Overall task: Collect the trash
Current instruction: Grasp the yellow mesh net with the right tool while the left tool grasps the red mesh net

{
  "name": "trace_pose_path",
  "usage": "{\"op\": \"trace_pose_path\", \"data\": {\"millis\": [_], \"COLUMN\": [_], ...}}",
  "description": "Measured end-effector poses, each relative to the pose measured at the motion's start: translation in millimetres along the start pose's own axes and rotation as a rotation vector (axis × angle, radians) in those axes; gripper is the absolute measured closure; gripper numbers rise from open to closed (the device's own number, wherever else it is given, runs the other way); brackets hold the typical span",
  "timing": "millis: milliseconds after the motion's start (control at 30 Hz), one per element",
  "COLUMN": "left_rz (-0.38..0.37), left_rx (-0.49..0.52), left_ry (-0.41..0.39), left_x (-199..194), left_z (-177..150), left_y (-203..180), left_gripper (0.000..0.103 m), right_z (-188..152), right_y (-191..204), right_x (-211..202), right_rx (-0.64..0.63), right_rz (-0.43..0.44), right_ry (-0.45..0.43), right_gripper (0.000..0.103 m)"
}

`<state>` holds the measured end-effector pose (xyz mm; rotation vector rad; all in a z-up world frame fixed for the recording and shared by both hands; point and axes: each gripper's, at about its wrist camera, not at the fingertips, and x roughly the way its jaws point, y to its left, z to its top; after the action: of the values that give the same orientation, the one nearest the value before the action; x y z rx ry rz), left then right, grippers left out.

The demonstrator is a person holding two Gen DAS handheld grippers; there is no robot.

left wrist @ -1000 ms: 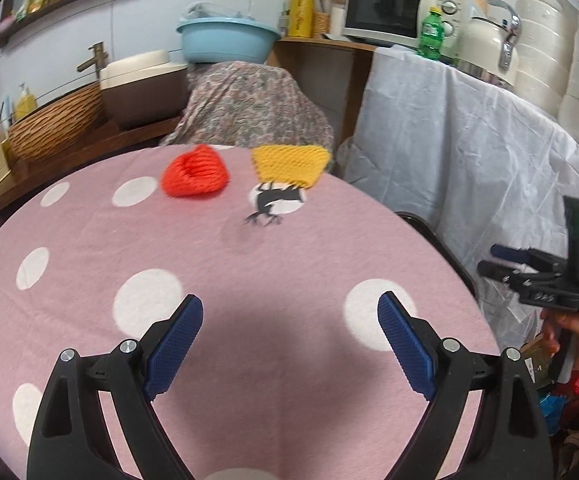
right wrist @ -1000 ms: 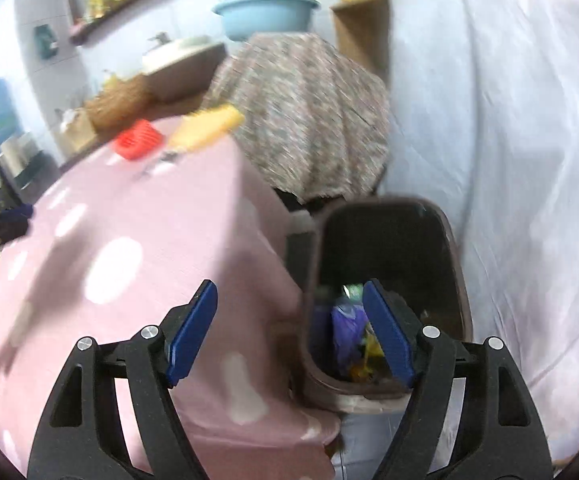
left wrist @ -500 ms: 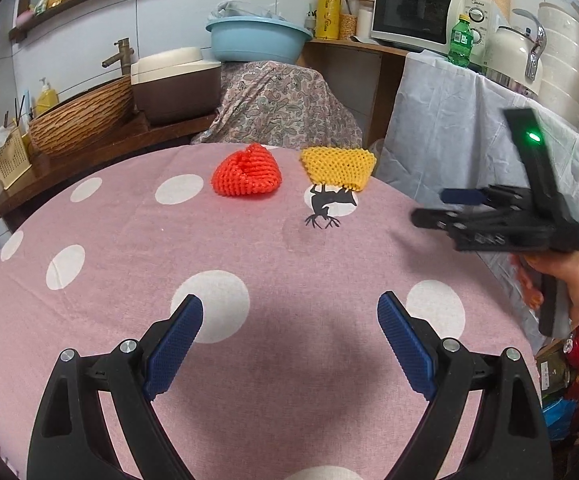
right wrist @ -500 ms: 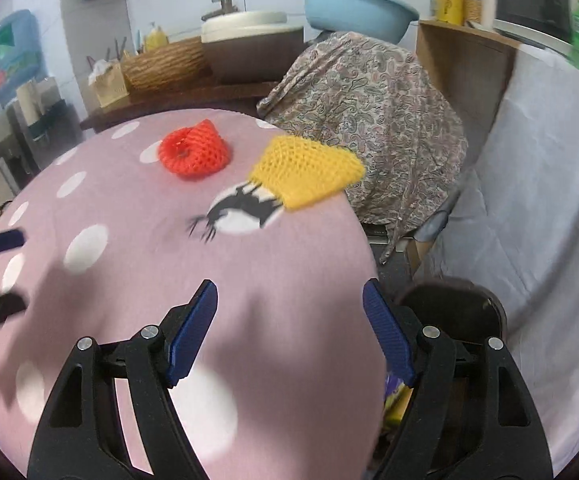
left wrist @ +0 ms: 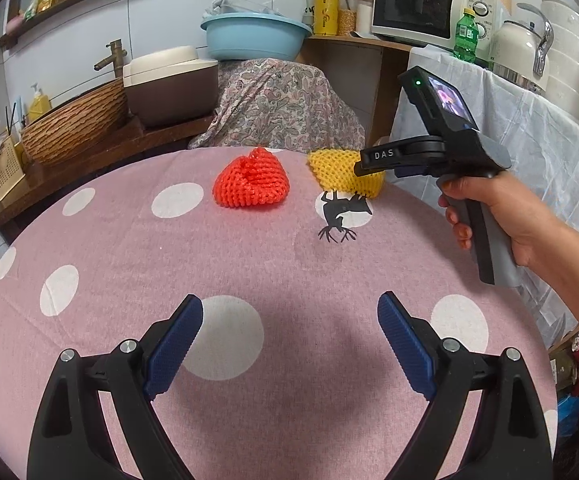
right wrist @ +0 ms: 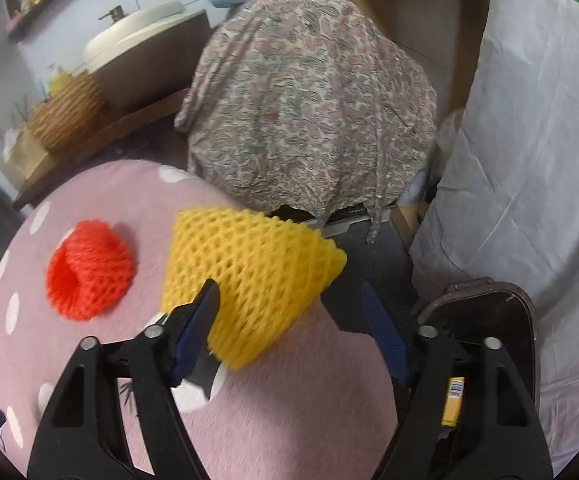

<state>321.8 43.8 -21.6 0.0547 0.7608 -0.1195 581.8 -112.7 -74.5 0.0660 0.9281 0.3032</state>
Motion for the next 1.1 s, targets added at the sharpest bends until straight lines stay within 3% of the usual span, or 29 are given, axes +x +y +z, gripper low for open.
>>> {"op": "trace_pose_path", "data": {"millis": [100, 267, 300, 467, 667, 800, 967, 1100], "left_rz": [0.009, 0.03, 0.04, 0.098, 0.091, 0.132, 0.133, 0.185], "left_rx": [0.015, 0.001, -0.002, -0.024, -0.051, -0.035, -0.022, 0.007], "left_ry": [-0.003, -0.003, -0.005, -0.018, -0.011, -0.014, 0.02, 0.068], "left_x": [5, 15, 17, 26, 45, 62, 91, 118], "left_z": [4, 9, 10, 19, 42, 64, 90, 101], "left_y": [1, 8, 11, 22, 24, 19, 10, 2], "left_gripper": [0.015, 0.015, 0.015, 0.015, 0.015, 0.011, 0.009, 0.009], "right_z": [3, 5, 5, -1, -16, -35, -62, -82], "right_y": [6, 8, 8, 8, 5, -2, -19, -31], "right_x": [5, 5, 2, -18, -55, -86, -114, -126], "right_rx": [-0.02, -0.015, -0.02, -0.048, -0.116, -0.161, -0.189, -0.186], "right_rz": [0.009, 0.041, 0.046, 0.107, 0.143, 0.151, 0.16, 0.157], "right_ry": [-0.002, -0.02, -0.034, -0.079, -0.13, -0.163, -0.174, -0.16], "right_gripper": [0.045, 0.084, 0.086, 0.089, 0.089, 0.089, 0.089, 0.089]}}
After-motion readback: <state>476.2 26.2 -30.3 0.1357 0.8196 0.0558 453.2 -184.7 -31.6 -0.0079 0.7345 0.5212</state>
